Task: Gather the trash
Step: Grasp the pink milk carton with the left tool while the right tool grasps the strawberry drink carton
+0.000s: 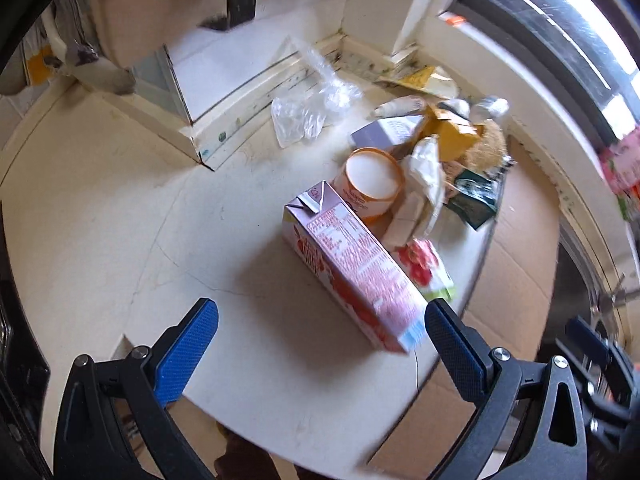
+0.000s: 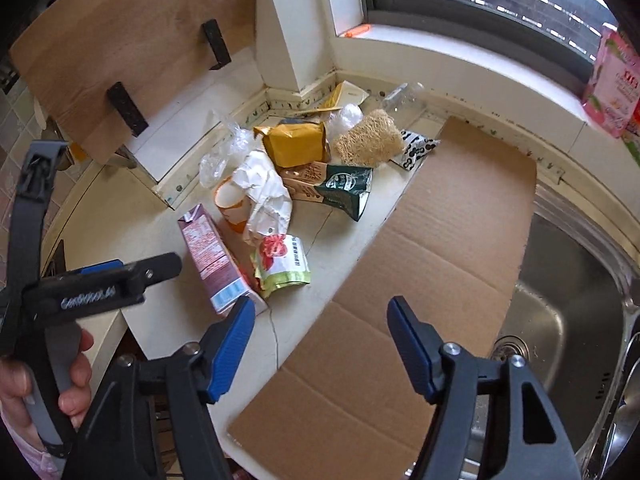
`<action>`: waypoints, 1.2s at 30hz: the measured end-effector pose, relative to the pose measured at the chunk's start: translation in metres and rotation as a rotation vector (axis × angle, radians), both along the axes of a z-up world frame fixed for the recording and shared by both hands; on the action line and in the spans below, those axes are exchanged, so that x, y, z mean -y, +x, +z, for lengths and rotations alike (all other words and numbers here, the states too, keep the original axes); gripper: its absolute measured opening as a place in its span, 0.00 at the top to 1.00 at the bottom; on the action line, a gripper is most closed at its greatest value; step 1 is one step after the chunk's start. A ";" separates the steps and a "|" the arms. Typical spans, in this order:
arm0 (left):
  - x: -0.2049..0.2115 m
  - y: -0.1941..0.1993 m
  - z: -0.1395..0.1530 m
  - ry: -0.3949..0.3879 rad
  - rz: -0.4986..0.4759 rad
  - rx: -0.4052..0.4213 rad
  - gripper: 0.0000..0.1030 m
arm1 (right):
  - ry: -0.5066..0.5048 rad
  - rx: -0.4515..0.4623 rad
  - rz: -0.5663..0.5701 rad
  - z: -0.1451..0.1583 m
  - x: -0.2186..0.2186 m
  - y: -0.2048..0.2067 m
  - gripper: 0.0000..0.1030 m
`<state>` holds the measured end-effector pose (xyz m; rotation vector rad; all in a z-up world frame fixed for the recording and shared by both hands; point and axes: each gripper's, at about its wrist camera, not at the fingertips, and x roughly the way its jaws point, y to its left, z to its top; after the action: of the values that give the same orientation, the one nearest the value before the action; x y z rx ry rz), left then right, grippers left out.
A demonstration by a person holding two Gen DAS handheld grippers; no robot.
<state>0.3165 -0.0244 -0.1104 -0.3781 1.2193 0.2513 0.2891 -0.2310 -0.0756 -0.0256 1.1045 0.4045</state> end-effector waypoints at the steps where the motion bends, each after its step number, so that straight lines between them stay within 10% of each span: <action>1: 0.000 0.008 -0.006 -0.013 0.014 -0.009 0.01 | 0.009 -0.014 0.002 -0.004 0.002 0.005 0.35; 11: 0.003 0.039 -0.052 -0.057 0.093 -0.114 0.04 | 0.071 -0.134 0.025 -0.044 0.004 0.042 0.39; 30: -0.039 -0.006 -0.064 -0.086 0.154 -0.106 0.63 | 0.039 -0.184 0.198 -0.084 -0.070 0.072 0.39; 36: -0.039 -0.017 -0.051 -0.052 0.131 -0.019 0.66 | -0.008 -0.178 0.237 -0.096 -0.085 0.068 0.60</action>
<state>0.2993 0.0150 -0.1610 -0.5028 1.2234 0.3374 0.3567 -0.1456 -0.1717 -0.1302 1.2839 0.6235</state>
